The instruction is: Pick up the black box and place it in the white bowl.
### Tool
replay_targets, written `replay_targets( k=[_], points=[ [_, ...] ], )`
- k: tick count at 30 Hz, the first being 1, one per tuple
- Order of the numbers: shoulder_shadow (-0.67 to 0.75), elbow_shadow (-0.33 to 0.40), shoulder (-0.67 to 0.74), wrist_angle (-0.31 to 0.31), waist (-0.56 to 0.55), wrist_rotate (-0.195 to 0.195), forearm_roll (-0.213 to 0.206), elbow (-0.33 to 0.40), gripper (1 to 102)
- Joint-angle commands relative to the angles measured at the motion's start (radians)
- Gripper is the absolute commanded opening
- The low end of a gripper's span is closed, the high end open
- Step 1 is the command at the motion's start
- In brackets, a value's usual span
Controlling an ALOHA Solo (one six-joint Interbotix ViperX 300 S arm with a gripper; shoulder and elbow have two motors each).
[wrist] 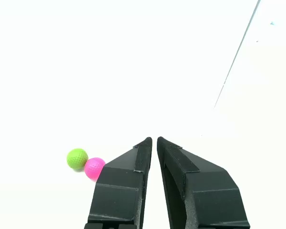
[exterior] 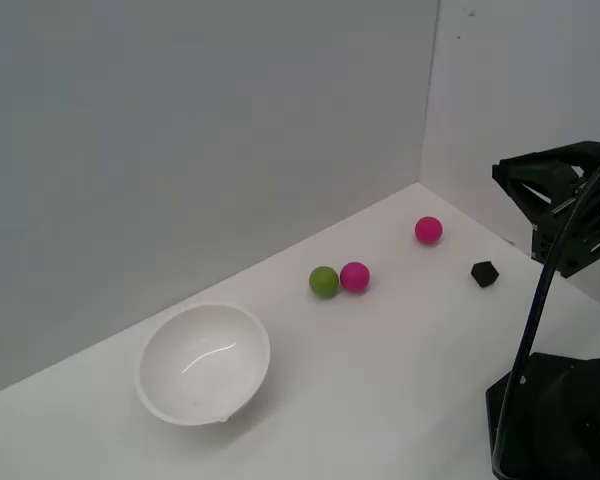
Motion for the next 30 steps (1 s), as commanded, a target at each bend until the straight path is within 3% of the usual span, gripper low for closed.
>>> replay_targets(
  k=[1, 20, 30],
  points=[
    [0.11, 0.003, 0.104, 0.025, -0.031, 0.005, 0.0, 0.008, 3],
    [0.121, 0.003, 0.118, 0.023, -0.032, 0.005, 0.0, 0.008, 3],
    [0.107, -0.048, 0.101, 0.021, -0.014, 0.003, 0.012, -0.044, 3]
  ],
)
